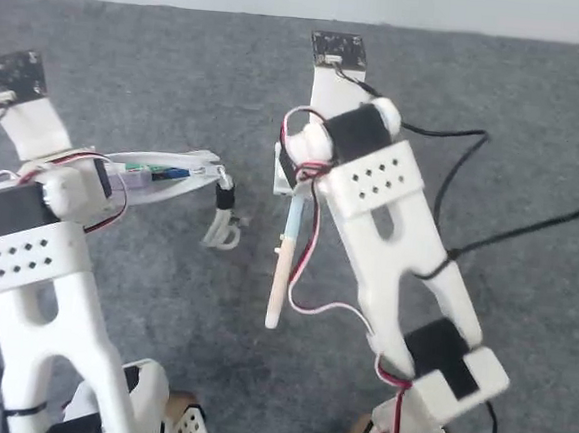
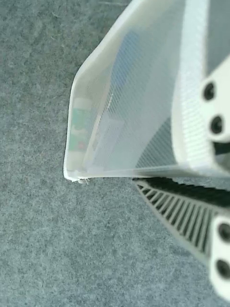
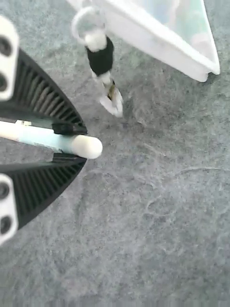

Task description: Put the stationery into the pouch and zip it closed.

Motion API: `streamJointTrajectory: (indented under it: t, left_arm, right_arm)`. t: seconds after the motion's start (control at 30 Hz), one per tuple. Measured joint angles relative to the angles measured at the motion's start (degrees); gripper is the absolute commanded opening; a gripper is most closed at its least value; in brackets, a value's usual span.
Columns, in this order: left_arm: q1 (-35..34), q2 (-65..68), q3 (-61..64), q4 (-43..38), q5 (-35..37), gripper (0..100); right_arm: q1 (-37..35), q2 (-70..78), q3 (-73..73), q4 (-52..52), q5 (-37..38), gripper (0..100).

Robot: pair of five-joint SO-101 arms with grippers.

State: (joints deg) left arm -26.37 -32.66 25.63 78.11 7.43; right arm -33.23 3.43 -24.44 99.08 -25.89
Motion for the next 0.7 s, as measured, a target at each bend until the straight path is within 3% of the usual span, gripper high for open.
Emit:
streamJointTrajectory:
  t: [0.53,0.7]
  left_arm:
    - [0.0,0.0,0.0,0.0,0.0,1]
    - [0.0,0.0,0.0,0.0,0.0,1]
  right_arm:
    - [-0.09,-25.85,29.8,-23.21,0.0,0.6]
    - [-2.99,-34.29,39.65,-31.3,0.0,0.6]
